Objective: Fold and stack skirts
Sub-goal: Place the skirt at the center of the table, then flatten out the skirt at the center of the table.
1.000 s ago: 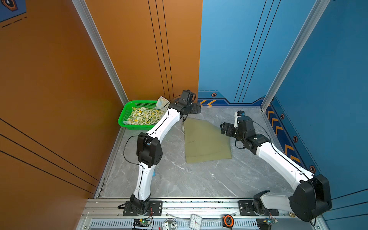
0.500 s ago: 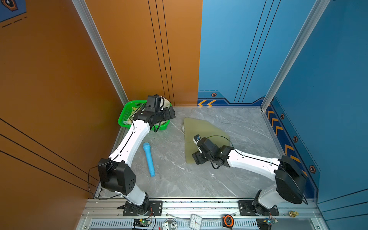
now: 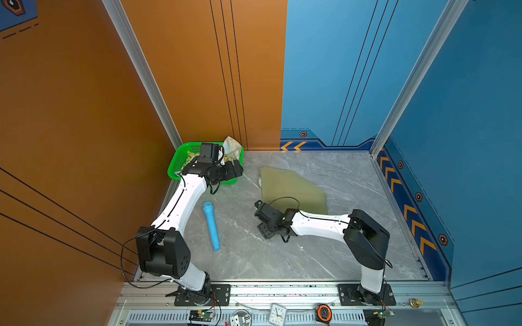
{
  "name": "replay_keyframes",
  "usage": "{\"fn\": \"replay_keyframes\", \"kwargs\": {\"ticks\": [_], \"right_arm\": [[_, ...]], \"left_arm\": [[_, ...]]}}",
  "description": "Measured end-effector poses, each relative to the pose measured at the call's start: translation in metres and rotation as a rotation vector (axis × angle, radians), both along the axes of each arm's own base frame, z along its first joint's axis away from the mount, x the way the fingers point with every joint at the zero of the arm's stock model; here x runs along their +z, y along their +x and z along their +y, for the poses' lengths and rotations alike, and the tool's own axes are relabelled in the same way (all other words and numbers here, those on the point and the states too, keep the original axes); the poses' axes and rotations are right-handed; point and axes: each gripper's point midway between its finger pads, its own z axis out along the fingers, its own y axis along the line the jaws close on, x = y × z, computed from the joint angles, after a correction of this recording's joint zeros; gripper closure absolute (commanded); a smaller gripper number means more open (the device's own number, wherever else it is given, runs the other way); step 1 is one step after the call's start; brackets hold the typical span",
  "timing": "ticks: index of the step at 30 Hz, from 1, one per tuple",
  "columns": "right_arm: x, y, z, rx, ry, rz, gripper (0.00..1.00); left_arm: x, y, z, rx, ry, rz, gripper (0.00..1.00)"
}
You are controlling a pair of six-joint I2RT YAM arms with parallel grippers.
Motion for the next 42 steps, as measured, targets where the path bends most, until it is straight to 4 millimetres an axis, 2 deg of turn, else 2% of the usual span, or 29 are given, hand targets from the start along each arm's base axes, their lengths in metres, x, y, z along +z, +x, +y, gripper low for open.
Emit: {"fn": "replay_keyframes", "kwargs": {"ticks": [2,5,6,8,9,12,15,18,20,22,24,25,27,29,30,31,32,34,38,40,42], "right_arm": [[-0.006,0.001,0.003,-0.012,-0.008,0.009,0.50],[-0.013,0.002,0.004,-0.023,-0.029,0.015,0.63],[-0.014,0.003,0.004,-0.027,-0.035,0.012,0.70],[-0.015,0.005,0.003,-0.036,-0.041,0.010,0.94],[-0.015,0.006,0.003,-0.038,-0.043,0.007,1.00],[-0.012,0.012,0.000,-0.057,-0.046,-0.002,1.00],[-0.007,0.024,-0.012,-0.095,-0.044,-0.004,1.00],[0.020,0.049,-0.035,-0.171,0.002,-0.023,1.00],[0.059,0.073,-0.060,-0.260,0.090,-0.054,1.00],[0.100,0.105,-0.100,-0.375,0.185,-0.100,1.00],[0.139,0.136,-0.155,-0.518,0.278,-0.159,1.00],[0.156,0.150,-0.189,-0.604,0.322,-0.197,1.00],[0.173,0.168,-0.250,-0.754,0.377,-0.250,0.98],[0.174,0.176,-0.308,-0.905,0.411,-0.277,0.57],[0.170,0.177,-0.327,-0.956,0.410,-0.277,0.42],[0.165,0.177,-0.341,-0.994,0.403,-0.272,0.30],[0.158,0.175,-0.351,-1.020,0.392,-0.263,0.26],[0.148,0.170,-0.353,-1.030,0.375,-0.248,0.24],[0.140,0.156,-0.334,-0.980,0.342,-0.224,0.28],[0.140,0.143,-0.312,-0.916,0.308,-0.220,0.30],[0.142,0.128,-0.282,-0.824,0.282,-0.219,0.30]], "left_arm": [[-0.001,-0.005,0.001,-0.004,0.004,-0.005,0.01],[0.005,-0.011,0.002,-0.010,0.006,-0.039,0.01],[0.008,-0.013,0.001,-0.014,0.007,-0.053,0.01],[0.015,-0.015,0.001,-0.021,0.010,-0.080,0.01],[0.018,-0.015,0.001,-0.023,0.011,-0.091,0.01],[0.021,-0.013,0.001,-0.027,0.014,-0.111,0.01],[0.019,-0.014,0.001,-0.034,0.035,-0.117,0.02],[0.016,-0.018,-0.001,-0.044,0.091,-0.127,0.02],[0.016,-0.021,-0.010,-0.072,0.122,-0.138,0.02],[0.017,-0.024,-0.021,-0.108,0.147,-0.150,0.02],[0.017,-0.027,-0.031,-0.141,0.167,-0.157,0.02],[0.017,-0.028,-0.035,-0.152,0.175,-0.160,0.02],[0.016,-0.031,-0.041,-0.176,0.186,-0.164,0.02],[0.016,-0.032,-0.044,-0.187,0.194,-0.167,0.02],[0.016,-0.032,-0.044,-0.188,0.197,-0.168,0.02],[0.016,-0.032,-0.046,-0.192,0.198,-0.168,0.02],[0.015,-0.032,-0.046,-0.193,0.200,-0.167,0.02],[0.013,-0.032,-0.050,-0.202,0.202,-0.162,0.02],[-0.003,-0.031,-0.060,-0.230,0.208,-0.125,0.02],[-0.014,-0.029,-0.063,-0.238,0.215,-0.096,0.02],[-0.028,-0.028,-0.064,-0.243,0.223,-0.060,0.02]]}}
